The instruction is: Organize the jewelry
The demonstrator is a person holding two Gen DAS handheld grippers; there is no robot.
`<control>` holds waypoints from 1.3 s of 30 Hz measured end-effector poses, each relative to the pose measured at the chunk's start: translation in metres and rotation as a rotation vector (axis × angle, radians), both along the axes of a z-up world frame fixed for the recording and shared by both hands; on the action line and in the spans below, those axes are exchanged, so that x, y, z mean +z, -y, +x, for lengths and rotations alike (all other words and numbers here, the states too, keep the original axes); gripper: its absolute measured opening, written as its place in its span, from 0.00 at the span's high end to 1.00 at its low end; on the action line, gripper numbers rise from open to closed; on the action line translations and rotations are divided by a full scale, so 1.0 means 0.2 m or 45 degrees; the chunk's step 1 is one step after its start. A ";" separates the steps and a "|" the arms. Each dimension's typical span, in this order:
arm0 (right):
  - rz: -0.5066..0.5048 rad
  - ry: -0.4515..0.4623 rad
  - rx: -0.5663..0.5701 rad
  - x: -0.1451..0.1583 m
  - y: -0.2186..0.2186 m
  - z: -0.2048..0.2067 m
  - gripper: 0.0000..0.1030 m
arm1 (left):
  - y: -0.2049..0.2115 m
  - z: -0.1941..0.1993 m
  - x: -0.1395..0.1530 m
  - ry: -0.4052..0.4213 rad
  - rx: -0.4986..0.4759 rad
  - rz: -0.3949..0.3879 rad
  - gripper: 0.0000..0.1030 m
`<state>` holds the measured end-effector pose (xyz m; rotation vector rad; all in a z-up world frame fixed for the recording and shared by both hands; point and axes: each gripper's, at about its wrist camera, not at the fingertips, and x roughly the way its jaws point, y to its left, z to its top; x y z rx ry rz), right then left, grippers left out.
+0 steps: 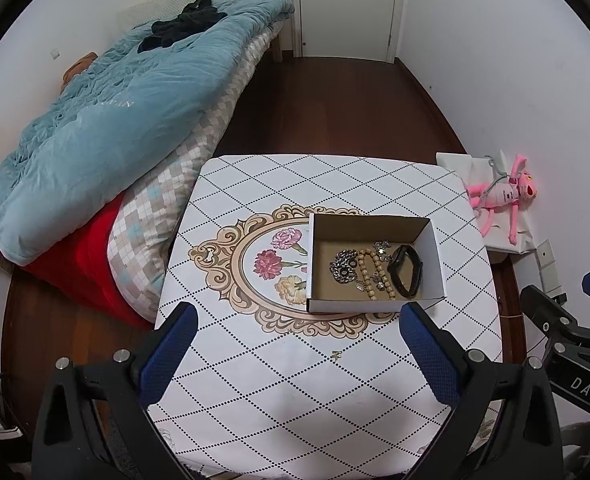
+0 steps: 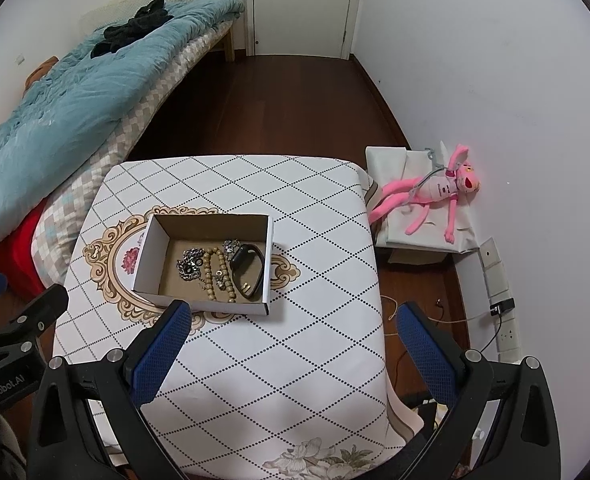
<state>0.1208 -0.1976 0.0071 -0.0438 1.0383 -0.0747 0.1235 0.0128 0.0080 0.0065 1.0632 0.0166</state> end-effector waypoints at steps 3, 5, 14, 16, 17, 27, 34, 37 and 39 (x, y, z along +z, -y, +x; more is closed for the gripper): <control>0.000 -0.003 0.001 0.00 0.00 0.00 0.00 | 0.00 0.00 0.00 -0.001 0.001 -0.002 0.00; -0.001 -0.003 0.001 0.00 0.00 0.00 0.00 | 0.00 0.00 0.00 0.000 -0.004 -0.004 0.00; -0.001 -0.001 0.001 0.00 0.01 0.00 0.00 | 0.00 0.00 0.00 0.000 -0.006 0.001 0.00; -0.004 -0.002 0.002 0.00 0.01 0.00 0.00 | 0.00 0.00 0.00 0.000 -0.005 0.001 0.00; -0.004 -0.003 0.002 0.00 0.01 0.00 0.00 | 0.00 0.00 0.00 0.001 -0.005 0.003 0.00; -0.001 -0.002 0.010 0.01 0.01 0.00 0.00 | 0.00 0.00 0.00 0.003 -0.007 0.003 0.00; -0.002 -0.002 0.007 0.01 0.01 0.00 0.00 | 0.00 0.00 0.00 0.000 -0.007 0.002 0.00; 0.002 -0.003 0.010 0.02 0.01 0.00 0.00 | -0.01 0.00 0.00 -0.003 -0.006 0.003 0.00; -0.003 -0.004 0.010 0.02 0.00 0.00 0.00 | -0.01 0.00 0.00 -0.004 -0.005 0.004 0.00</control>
